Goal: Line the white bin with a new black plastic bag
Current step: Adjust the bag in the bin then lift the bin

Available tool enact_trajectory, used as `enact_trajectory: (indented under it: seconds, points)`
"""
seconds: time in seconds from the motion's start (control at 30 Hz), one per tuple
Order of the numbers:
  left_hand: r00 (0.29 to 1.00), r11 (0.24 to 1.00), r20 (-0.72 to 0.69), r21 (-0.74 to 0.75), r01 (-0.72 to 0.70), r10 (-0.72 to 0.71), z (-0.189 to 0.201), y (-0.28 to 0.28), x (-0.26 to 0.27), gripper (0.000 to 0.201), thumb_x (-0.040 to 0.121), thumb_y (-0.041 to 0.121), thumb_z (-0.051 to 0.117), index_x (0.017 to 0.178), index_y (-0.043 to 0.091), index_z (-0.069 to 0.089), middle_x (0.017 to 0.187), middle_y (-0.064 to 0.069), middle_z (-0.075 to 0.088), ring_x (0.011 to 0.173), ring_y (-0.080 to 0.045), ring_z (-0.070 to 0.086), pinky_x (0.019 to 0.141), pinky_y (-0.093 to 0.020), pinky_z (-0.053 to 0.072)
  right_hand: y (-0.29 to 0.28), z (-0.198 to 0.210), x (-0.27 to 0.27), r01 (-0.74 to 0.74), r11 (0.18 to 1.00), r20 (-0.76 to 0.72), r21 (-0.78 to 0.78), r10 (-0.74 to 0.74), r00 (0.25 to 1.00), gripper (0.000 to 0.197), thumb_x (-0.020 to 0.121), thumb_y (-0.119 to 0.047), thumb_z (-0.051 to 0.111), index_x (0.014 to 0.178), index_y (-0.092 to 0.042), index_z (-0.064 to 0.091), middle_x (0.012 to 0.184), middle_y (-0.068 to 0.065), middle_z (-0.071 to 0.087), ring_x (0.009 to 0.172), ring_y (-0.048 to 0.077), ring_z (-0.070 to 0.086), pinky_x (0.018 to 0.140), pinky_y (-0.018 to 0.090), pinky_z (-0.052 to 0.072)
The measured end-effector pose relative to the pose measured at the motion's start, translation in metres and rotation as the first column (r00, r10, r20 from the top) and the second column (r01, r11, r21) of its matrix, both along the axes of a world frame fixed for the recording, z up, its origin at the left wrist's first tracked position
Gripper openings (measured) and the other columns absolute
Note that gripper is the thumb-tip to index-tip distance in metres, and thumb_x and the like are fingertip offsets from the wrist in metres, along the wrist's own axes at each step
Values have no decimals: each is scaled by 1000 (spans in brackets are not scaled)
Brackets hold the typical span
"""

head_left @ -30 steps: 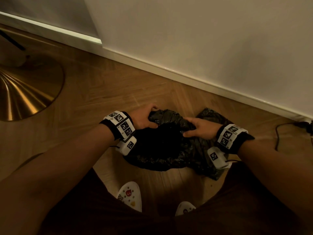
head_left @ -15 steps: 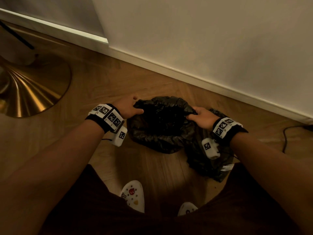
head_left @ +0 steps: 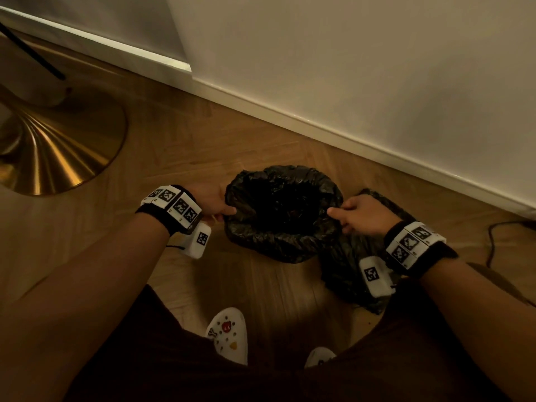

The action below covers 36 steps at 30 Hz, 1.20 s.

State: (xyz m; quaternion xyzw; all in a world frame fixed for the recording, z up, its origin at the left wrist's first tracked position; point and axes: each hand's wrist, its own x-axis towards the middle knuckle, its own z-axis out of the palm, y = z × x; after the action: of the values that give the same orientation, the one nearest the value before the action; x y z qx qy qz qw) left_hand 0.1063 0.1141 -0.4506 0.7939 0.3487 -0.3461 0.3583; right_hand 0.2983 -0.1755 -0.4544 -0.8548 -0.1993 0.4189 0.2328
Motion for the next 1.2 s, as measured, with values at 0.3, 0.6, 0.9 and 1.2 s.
enact_trajectory:
  seconds: [0.3,0.6,0.9,1.2]
  points:
    - [979,986,122,12,-167,164,2,7,9,24,98,20,57,110,1,66,95,-9,70,71,-15,64,70,-31,56,7,-13,18,184,975,-175,125,-161,971,26,95,-21,67,73,-13,56,72,10,60,67,20,63,76,41,58]
    - [817,891,360,-119,-439,451,36,21,29,29,98,25,59,111,0,65,102,-15,70,78,-19,64,63,-25,55,31,45,54,358,889,-248,284,-293,924,28,91,-15,71,67,-17,57,77,12,58,65,22,57,71,37,56]
    - [623,807,536,-224,-547,570,112,13,46,20,98,21,57,105,5,66,88,-10,65,66,-16,61,53,-22,54,36,110,77,382,787,-263,485,-285,922,12,95,-12,65,84,-10,69,84,5,71,65,15,69,64,26,60]
    - [557,798,607,-234,-556,566,156,32,51,15,98,18,54,99,9,66,89,-7,65,67,-15,61,55,-20,54,62,148,86,363,760,-266,539,-256,930,7,94,-12,65,88,-9,67,82,4,69,66,14,68,62,24,59]
